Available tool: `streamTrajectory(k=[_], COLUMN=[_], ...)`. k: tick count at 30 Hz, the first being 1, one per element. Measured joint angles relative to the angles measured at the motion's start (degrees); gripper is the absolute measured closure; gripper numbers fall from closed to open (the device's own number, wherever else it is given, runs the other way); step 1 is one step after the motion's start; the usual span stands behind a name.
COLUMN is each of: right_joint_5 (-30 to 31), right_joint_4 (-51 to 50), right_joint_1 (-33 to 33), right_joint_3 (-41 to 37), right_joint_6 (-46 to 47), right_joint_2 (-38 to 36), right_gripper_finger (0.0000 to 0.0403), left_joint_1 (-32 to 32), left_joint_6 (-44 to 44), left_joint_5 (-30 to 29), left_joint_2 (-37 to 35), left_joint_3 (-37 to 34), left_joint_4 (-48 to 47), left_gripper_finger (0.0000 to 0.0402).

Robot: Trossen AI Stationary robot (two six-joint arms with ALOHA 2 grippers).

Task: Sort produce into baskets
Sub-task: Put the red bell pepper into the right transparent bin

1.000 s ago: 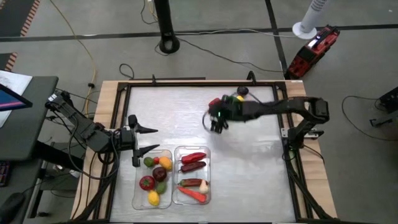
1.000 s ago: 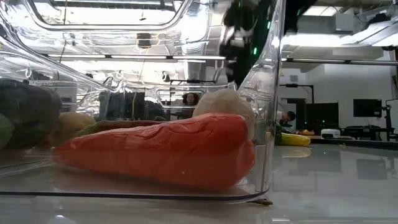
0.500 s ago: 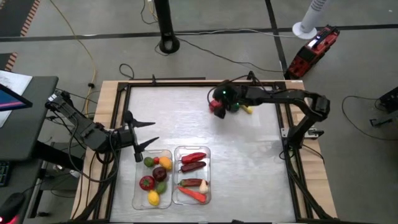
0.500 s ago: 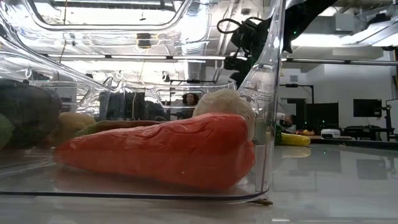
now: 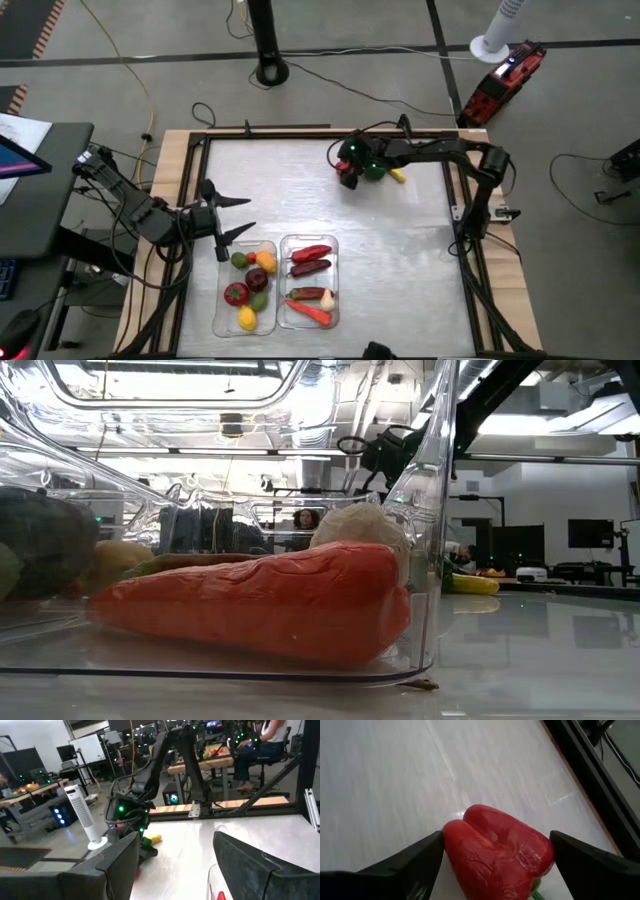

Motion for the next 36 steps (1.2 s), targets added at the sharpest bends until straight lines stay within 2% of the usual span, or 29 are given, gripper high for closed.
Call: streamTrajectory(k=[10,17,21,26,32,36], right_joint_5=[-0.4,-1.0,-1.1,-7.3,-6.0,-3.9], right_joint_4=[0.1,-3.3,-5.3,-2.9,6.2,12.4], right_joint_1=[0.6,6.4,12.2,22.6,36.9,42.0], right_joint_3=[-0.2,-0.3,-0.3,-0.3,-0.2,-0.2], right_joint_6=[0.2,0.4,2.9,6.5,6.5,8.4], right_joint_2=[-0.9,-8.9,-14.3,-18.9,-18.2,-15.1], right_gripper_finger=[0.0081,0.0083,0.0083,0.0081,0.0080,0.0068], left_joint_1=[0.0,0.1,0.1,0.1,0.1,0.1], left_joint_6=[-1.6,-3.9,-3.9,-3.9,-5.3,-7.9], left_joint_5=[0.0,0.0,-0.5,-0.9,-0.8,-0.5], left_joint_2=[0.0,0.0,0.0,0.0,0.0,0.0], left_joint_3=[0.0,0.0,0.0,0.0,0.0,0.0], left_joint_4=[-1.6,-3.6,-3.6,-3.6,-2.8,-2.8], left_gripper_finger=[0.0159,0.0159,0.0159,0.0159,0.0159,0.0159])
